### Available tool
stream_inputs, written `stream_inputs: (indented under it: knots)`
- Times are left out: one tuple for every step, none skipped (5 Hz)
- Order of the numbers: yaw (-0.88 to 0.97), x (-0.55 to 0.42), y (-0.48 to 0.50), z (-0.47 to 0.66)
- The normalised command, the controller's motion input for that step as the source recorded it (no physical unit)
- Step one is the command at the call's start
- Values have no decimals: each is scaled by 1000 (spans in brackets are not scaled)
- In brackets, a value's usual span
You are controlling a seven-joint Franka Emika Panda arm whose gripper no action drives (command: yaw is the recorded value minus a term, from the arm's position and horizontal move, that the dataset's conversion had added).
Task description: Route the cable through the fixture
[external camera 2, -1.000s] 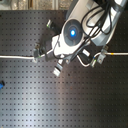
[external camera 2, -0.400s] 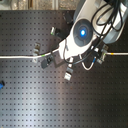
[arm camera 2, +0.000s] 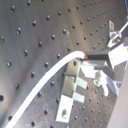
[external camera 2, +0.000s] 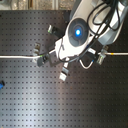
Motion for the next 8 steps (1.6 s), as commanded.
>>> stream_inputs:
  knots:
    - [0, 0, 173, 170]
    - [23, -59, 325, 243]
    - [0, 12, 4, 0]
    - [229, 75, 153, 431]
    - [277, 122, 109, 426]
    - [329, 149, 140, 236]
    - [300, 174, 33, 143]
    - [180, 0, 1, 154]
